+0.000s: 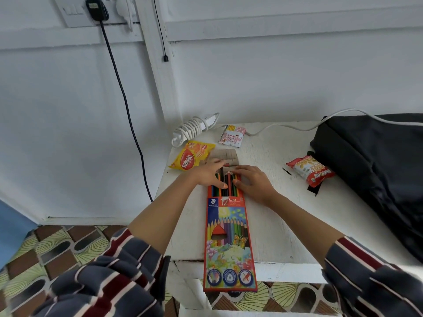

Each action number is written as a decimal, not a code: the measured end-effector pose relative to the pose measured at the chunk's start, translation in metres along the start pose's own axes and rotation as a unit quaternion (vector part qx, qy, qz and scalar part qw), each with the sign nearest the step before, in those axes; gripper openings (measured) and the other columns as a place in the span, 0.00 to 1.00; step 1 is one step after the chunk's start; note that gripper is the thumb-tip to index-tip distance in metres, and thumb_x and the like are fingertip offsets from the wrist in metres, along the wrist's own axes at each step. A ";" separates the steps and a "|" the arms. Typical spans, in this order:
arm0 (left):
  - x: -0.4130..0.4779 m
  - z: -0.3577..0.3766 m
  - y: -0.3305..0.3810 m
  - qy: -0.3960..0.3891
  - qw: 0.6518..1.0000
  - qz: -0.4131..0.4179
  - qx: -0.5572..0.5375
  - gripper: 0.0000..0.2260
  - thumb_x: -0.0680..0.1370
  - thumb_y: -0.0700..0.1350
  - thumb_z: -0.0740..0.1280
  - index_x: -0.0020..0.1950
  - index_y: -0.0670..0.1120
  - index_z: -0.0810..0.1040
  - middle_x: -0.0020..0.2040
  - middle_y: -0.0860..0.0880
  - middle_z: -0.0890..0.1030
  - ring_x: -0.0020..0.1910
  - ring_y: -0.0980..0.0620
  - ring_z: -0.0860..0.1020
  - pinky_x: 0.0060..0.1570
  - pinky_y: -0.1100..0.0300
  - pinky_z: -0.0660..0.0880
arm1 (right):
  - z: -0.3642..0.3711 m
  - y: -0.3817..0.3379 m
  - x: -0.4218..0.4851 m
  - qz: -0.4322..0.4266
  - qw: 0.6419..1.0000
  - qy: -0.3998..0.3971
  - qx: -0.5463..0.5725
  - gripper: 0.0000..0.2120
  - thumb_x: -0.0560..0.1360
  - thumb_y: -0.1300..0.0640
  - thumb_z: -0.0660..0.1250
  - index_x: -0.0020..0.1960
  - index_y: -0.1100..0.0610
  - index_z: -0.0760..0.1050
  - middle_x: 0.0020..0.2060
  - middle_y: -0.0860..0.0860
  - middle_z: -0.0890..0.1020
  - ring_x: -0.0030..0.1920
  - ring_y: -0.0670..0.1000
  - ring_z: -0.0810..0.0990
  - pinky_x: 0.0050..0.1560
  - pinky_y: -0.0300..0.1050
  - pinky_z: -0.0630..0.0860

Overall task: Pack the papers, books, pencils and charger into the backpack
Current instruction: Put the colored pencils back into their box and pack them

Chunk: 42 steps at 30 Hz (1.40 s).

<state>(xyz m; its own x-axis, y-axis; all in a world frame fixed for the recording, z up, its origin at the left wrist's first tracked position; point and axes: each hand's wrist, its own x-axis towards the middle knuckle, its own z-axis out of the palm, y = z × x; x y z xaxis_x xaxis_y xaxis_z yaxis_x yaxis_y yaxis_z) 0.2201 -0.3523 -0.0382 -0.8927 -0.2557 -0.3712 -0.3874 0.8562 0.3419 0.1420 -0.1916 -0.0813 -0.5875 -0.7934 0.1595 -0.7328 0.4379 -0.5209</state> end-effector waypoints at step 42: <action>-0.002 0.000 0.000 0.101 0.988 0.049 -0.107 0.22 0.76 0.44 0.68 0.69 0.42 0.70 0.65 0.44 0.74 0.62 0.47 0.73 0.53 0.60 0.69 | 0.002 -0.004 0.003 0.010 0.995 -0.054 -0.088 0.30 0.72 0.34 0.60 0.71 0.41 0.62 0.70 0.48 0.63 0.70 0.51 0.59 0.68 0.50 0.55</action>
<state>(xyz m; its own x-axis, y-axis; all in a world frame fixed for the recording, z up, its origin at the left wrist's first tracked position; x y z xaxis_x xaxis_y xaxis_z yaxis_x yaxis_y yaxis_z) 0.2221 -0.3514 -0.0377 -0.9477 -0.2792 -0.1547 -0.3173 0.7722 0.5505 0.1437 -0.1965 -0.0804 -0.5695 -0.8202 0.0546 -0.7757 0.5143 -0.3659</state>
